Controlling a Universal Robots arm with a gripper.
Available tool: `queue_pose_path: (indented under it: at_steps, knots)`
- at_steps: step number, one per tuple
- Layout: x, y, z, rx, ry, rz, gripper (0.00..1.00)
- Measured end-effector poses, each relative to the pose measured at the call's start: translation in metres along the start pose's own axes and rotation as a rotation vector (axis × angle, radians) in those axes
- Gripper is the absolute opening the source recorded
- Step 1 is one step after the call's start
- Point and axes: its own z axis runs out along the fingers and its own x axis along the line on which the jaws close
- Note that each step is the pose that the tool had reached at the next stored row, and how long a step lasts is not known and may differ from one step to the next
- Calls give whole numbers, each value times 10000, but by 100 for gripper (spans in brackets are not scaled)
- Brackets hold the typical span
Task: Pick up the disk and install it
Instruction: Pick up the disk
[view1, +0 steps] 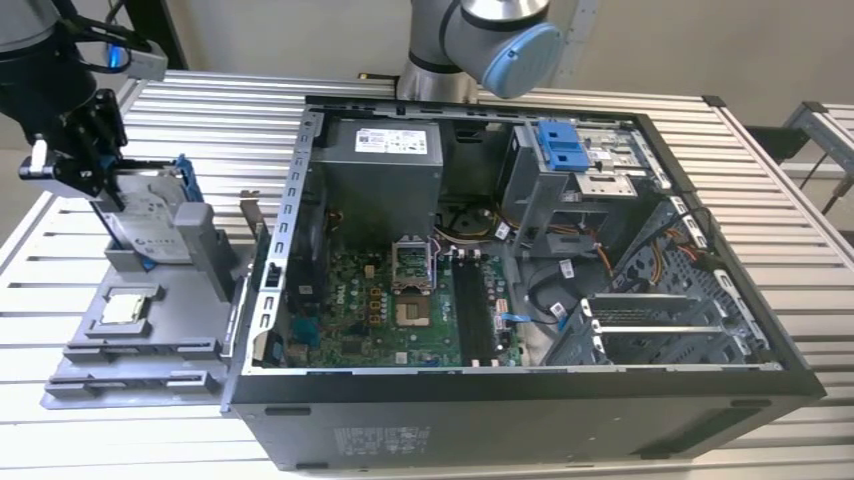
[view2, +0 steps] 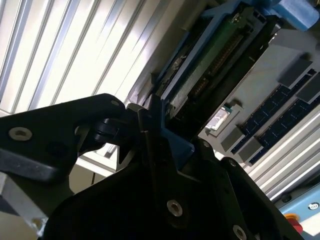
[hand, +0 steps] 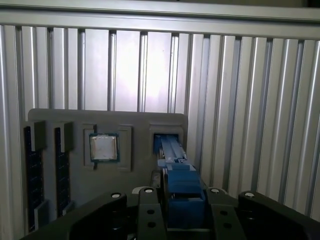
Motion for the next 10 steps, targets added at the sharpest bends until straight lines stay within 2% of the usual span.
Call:
queue_pose_path:
  at_steps: [5, 6, 10]
  knots:
    - [32, 1, 0, -1, 1, 0, 100]
    - [33, 1, 0, -1, 1, 0, 0]
    - [31, 1, 0, -1, 2, -2, 0]
